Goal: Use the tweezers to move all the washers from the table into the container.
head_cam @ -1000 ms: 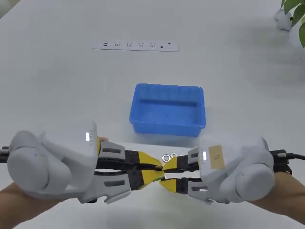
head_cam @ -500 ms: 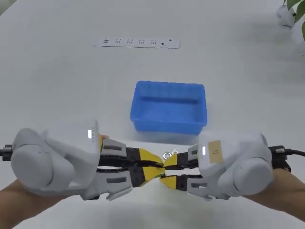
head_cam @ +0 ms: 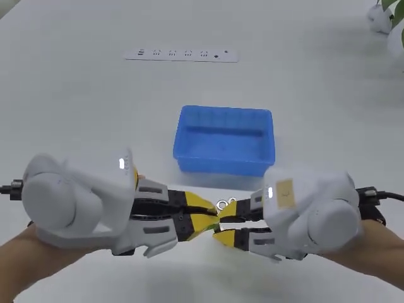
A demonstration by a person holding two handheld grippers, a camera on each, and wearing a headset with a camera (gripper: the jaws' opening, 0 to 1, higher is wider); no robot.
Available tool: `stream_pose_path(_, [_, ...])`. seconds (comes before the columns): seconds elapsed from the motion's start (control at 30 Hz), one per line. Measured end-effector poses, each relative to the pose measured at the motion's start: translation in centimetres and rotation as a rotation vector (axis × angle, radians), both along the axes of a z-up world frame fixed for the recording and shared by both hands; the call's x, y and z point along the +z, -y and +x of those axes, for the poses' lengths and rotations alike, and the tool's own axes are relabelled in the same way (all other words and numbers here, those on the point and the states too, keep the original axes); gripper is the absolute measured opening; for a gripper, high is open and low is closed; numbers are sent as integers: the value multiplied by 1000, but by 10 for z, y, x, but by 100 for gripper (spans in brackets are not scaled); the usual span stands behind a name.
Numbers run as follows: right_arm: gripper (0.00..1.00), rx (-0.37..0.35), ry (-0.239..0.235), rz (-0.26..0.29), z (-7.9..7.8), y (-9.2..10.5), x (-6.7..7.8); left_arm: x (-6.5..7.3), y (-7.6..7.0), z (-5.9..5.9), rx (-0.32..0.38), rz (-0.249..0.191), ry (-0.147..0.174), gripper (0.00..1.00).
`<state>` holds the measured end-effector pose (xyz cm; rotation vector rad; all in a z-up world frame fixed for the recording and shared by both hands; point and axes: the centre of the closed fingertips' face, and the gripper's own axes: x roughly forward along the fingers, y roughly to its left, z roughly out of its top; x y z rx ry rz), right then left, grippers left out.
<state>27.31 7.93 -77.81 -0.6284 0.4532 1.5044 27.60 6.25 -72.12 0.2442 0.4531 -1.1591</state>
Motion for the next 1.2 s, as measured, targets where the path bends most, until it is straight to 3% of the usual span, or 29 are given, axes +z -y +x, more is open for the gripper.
stream_pose_path(0.13, [11,-8,-21,1,0,0,-1,0,-1,2,4,-5,-18,7])
stream_pose_path(0.3, [9,-13,-16,-40,1,4,-8,-2,-3,5,4,0,-35,7])
stream_pose_path(0.33, [3,3,-26,-71,-1,9,-11,-2,-4,5,3,1,-35,7])
stream_pose_path(0.37, [3,-27,-48,-36,-2,5,-9,-3,-5,5,1,5,-37,7])
stream_pose_path(0.47, [4,-11,-22,-31,0,7,-6,-4,-5,4,-10,3,-41,7])
stream_pose_path(0.53, [11,-26,-50,15,0,3,1,-4,-5,5,-9,3,-39,7])
stream_pose_path(0.57, [12,-31,-57,4,2,5,1,-4,-5,6,-7,6,-36,7])
stream_pose_path(0.63, [14,-29,-24,19,6,4,3,-4,-5,6,-10,3,-42,7])
stream_pose_path(0.77, [15,-4,-64,22,4,1,1,-4,-1,5,-27,8,-36,7])
stream_pose_path(0.97, [15,58,-65,25,0,-4,0,-4,1,4,-51,18,-40,7])
stream_pose_path(1.2, [11,73,-67,27,1,-4,-1,-3,1,4,-63,21,-51,7])
